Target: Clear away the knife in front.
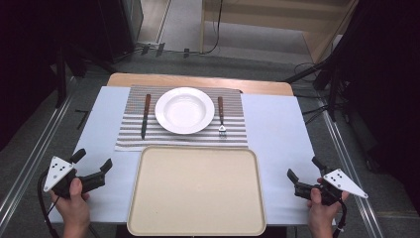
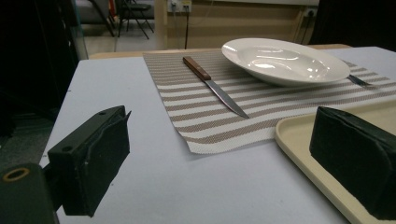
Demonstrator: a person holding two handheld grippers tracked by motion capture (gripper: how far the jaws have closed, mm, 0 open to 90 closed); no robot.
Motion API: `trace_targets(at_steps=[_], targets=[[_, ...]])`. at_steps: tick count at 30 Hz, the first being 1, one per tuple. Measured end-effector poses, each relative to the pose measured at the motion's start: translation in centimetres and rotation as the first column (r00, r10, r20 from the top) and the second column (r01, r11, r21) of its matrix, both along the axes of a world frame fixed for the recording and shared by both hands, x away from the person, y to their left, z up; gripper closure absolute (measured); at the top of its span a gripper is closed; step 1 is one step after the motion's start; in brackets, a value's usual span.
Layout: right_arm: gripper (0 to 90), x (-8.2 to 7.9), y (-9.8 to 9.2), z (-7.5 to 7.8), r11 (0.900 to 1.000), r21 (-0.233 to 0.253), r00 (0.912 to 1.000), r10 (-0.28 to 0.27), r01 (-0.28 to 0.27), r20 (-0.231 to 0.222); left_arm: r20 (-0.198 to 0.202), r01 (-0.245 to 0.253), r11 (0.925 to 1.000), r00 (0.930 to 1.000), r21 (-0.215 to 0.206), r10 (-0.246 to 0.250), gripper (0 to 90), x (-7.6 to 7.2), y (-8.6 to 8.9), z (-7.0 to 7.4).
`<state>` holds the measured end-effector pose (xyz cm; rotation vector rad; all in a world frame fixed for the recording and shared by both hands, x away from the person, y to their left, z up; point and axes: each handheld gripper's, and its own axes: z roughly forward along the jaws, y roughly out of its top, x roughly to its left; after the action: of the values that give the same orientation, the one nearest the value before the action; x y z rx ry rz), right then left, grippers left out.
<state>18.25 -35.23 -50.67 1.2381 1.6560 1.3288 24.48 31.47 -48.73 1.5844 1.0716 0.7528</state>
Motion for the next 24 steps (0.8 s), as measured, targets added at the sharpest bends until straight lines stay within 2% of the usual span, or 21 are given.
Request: trace_targets(at_steps=[2,4,7,10,13,19,24], targets=[[0.0,0.0,0.1,0.1,1.0,-0.005,1.0,0.001,-0.001,0.002,0.002,0.008,1.0,1.0,0.005,-0.008,4.4,0.1,-0.1,0.0],[0.0,-0.1,0.1,0.2,1.0,0.013,0.9999,0.008,-0.009,0.007,-0.002,0.02,0.9996,0.9998,0.021,-0.02,4.4,0.1,-0.3,0.1],[0.0,-0.2,0.2,0.5,1.0,0.011,0.9998,0.006,-0.006,0.018,0.002,0.011,0.9994,0.9999,0.032,-0.011,4.4,0.2,-0.7,0.4],[0.0,-0.2,0.2,0.7,1.0,0.023,0.9997,0.008,-0.008,0.023,0.008,0.008,0.9997,0.9999,0.024,-0.008,4.4,0.3,-1.0,0.8],[0.0,-0.2,0.3,0.7,1.0,0.02,0.9997,0.009,-0.009,0.021,0.006,0.017,0.9989,0.9998,0.044,-0.017,4.4,0.5,-1.5,1.4],[0.0,-0.3,0.5,0.7,1.0,0.017,0.9997,0.019,-0.019,0.014,-0.004,0.036,0.9992,0.9993,0.018,-0.036,4.4,1.1,-2.2,2.6],[0.0,-0.2,1.0,0.8,0.999,-0.004,0.9993,0.033,-0.032,0.017,-0.009,0.057,0.9978,0.9983,0.034,-0.057,4.4,2.0,-3.1,3.5]])
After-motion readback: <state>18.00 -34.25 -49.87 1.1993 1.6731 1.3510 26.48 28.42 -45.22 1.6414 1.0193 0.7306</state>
